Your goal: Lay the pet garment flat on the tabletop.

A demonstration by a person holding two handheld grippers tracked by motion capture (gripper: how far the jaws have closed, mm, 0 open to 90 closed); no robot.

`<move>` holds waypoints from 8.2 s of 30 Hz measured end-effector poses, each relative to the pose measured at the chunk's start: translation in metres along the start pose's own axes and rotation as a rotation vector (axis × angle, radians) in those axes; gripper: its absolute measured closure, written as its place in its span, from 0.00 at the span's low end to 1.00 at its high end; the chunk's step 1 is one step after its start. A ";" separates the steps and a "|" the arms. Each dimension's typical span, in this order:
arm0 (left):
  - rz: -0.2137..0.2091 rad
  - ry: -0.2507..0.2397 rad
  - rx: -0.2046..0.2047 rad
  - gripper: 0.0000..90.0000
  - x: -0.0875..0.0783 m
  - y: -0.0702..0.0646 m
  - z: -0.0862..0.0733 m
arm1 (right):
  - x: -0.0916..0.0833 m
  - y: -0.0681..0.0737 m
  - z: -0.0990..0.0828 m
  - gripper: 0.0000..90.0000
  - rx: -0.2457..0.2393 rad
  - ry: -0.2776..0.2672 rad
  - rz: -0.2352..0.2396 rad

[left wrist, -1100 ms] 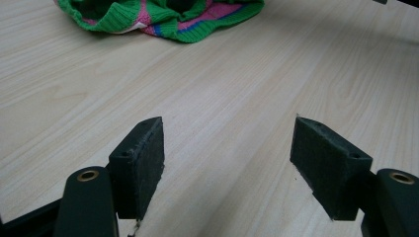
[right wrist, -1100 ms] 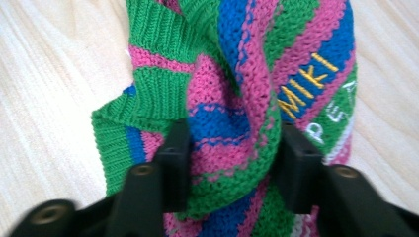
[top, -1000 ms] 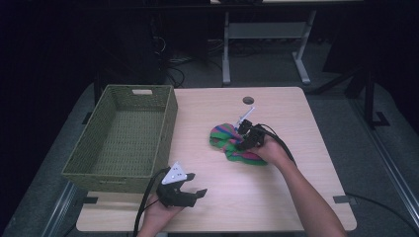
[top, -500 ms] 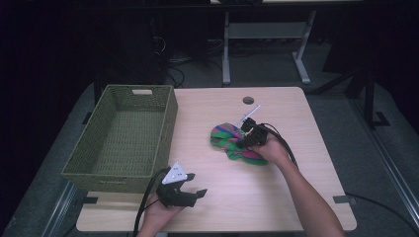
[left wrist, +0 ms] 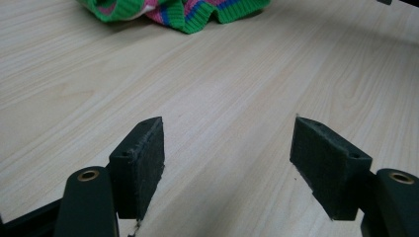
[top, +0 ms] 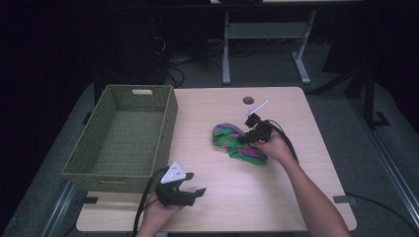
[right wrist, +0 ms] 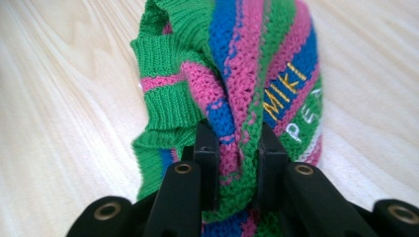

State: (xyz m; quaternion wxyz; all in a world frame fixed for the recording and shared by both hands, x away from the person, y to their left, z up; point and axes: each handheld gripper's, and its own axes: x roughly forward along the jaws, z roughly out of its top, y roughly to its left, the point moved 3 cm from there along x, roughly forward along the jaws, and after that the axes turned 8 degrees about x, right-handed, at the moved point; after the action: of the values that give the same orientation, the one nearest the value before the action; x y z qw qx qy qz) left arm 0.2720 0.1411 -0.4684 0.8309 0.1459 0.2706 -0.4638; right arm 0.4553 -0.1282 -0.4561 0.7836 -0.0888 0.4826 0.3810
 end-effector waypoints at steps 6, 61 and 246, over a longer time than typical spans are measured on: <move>-0.004 0.007 0.009 0.32 0.001 0.000 0.000 | -0.014 0.000 0.002 0.84 0.007 -0.025 0.003; 0.016 -0.073 -0.008 0.32 -0.007 -0.001 0.003 | -0.082 0.072 -0.039 0.84 -0.100 -0.154 0.146; -0.083 -0.130 -0.016 0.63 0.053 0.031 0.034 | -0.117 0.117 -0.037 0.91 -0.328 -0.220 0.336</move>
State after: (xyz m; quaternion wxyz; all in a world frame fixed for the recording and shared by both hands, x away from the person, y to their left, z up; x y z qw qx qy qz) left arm 0.3314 0.1046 -0.4723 0.8279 0.0976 0.2256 -0.5041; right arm 0.3216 -0.1258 -0.3526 0.7323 -0.0912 0.3341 0.5863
